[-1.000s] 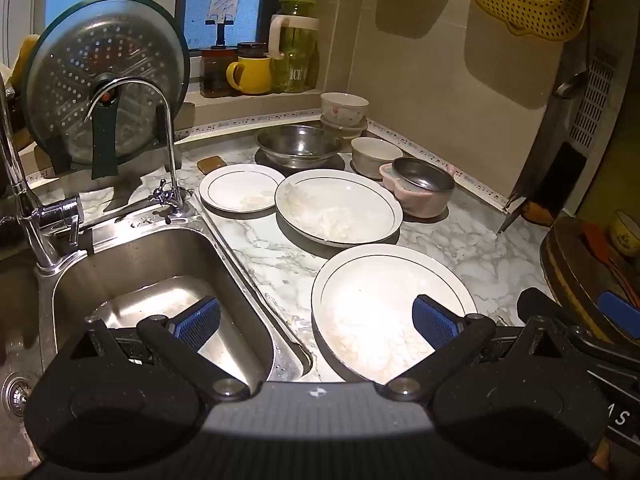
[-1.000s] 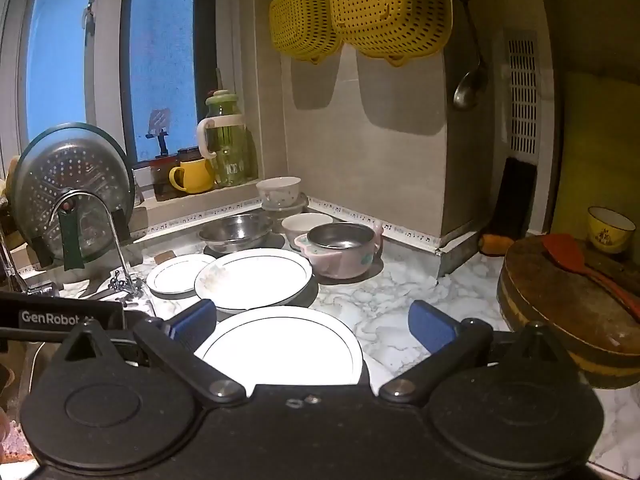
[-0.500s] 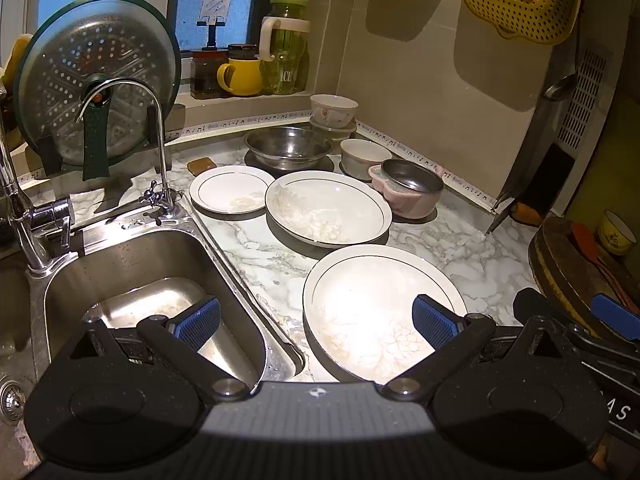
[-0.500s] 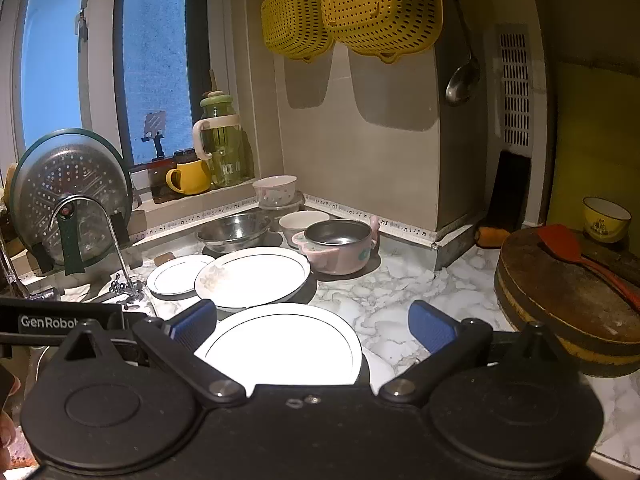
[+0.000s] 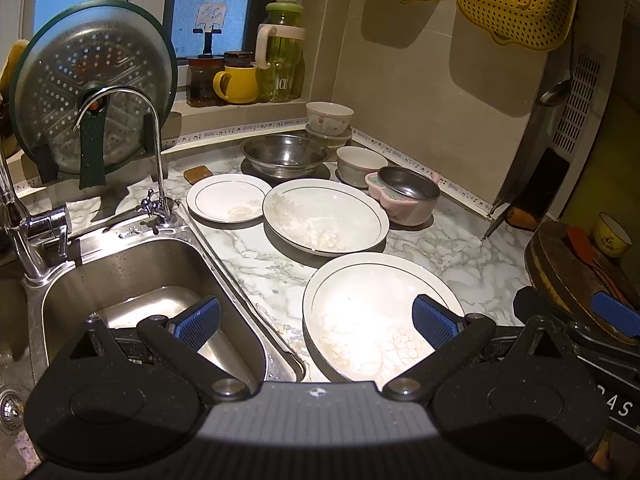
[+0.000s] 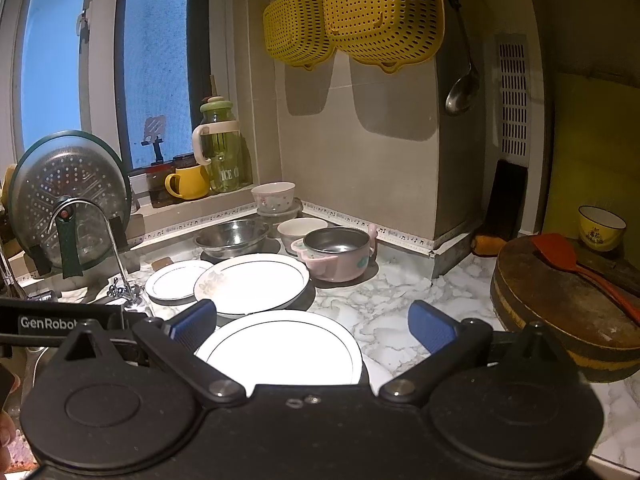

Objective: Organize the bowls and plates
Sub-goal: 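Position both grippers at the rim of the large white plate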

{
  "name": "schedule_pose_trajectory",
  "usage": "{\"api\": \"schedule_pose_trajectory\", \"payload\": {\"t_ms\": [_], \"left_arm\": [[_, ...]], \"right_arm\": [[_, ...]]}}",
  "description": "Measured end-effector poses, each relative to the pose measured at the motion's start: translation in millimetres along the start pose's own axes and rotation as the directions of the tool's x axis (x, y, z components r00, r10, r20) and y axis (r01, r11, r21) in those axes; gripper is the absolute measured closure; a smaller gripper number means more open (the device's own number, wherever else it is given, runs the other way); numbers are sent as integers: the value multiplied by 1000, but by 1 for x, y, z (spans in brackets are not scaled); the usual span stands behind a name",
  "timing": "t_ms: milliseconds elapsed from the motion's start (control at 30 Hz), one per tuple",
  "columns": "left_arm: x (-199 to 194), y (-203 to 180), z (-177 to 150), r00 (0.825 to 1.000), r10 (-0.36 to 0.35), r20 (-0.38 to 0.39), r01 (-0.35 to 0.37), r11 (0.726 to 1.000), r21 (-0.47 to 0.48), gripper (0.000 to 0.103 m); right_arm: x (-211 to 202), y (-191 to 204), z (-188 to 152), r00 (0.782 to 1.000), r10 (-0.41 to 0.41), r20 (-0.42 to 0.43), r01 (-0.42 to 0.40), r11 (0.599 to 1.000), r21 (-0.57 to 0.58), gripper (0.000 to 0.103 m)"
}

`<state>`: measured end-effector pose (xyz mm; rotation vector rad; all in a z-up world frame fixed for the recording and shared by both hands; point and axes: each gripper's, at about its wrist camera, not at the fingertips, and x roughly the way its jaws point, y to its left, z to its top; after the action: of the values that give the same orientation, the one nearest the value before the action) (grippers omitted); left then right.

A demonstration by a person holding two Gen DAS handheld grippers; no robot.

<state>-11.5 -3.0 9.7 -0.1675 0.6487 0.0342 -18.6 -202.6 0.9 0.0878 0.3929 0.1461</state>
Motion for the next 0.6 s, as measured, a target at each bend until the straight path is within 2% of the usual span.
{"api": "schedule_pose_trajectory", "payload": {"t_ms": [600], "left_arm": [[24, -16, 22, 997, 74, 22, -74, 997, 0, 0]], "right_arm": [[38, -17, 17, 998, 63, -3, -63, 998, -21, 1]]}}
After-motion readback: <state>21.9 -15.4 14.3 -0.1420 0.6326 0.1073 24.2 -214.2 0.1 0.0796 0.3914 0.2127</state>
